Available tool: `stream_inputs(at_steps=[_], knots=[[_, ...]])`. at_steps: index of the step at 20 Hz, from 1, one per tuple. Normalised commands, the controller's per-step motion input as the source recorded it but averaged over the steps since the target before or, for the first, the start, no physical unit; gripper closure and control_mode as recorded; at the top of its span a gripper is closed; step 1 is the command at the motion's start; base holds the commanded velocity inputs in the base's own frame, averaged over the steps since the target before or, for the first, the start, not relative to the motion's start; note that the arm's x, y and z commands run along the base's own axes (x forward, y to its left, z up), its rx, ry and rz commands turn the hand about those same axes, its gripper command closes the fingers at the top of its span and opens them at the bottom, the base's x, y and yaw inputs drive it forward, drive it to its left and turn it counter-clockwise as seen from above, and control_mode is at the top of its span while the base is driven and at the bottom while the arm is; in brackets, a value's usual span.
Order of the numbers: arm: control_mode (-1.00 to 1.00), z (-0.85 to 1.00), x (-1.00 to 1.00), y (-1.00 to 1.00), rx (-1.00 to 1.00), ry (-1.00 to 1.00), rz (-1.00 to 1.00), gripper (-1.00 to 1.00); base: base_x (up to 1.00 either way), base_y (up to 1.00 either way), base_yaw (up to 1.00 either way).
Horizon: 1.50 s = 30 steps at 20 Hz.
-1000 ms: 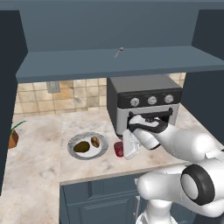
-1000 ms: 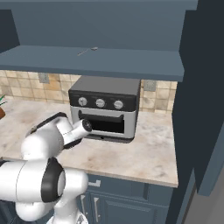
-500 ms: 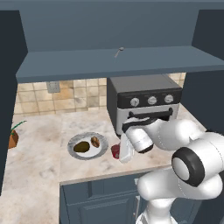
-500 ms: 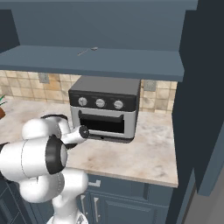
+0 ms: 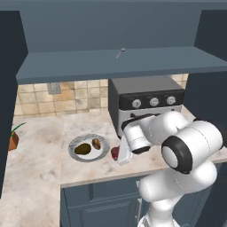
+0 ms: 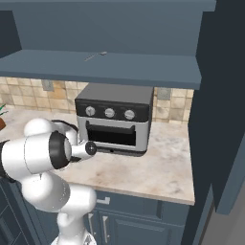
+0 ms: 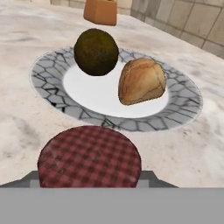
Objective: Pick the avocado and bread from the counter and place them on the plate. Then pick the jam from the cabinet and place it next to the plate. Lastly close the cabinet door.
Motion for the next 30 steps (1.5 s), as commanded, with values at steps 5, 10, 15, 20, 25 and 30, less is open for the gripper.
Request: stream_inputs(at_steps=[5,10,15,20,25,30], knots=[[-1.0,-0.28,0.18,0.03,0.0,-0.06,-0.04,1.0,0.0,0.0,0.0],[-1.0,-0.31,0.18,0.05,0.0,-0.09,-0.03,1.0,0.0,0.0,0.0],[-1.0,-0.35,0.13,0.07,0.0,-0.12,-0.03,1.0,0.0,0.0,0.0],[-1.0,-0.34,0.15,0.09,0.0,-0.1,-0.04,1.0,0.0,0.0,0.0],[-1.0,-0.29,0.18,0.1,0.0,-0.08,-0.04,1.0,0.0,0.0,0.0],[-1.0,-0.24,0.19,0.15,0.0,-0.09,-0.05,1.0,0.0,0.0,0.0]])
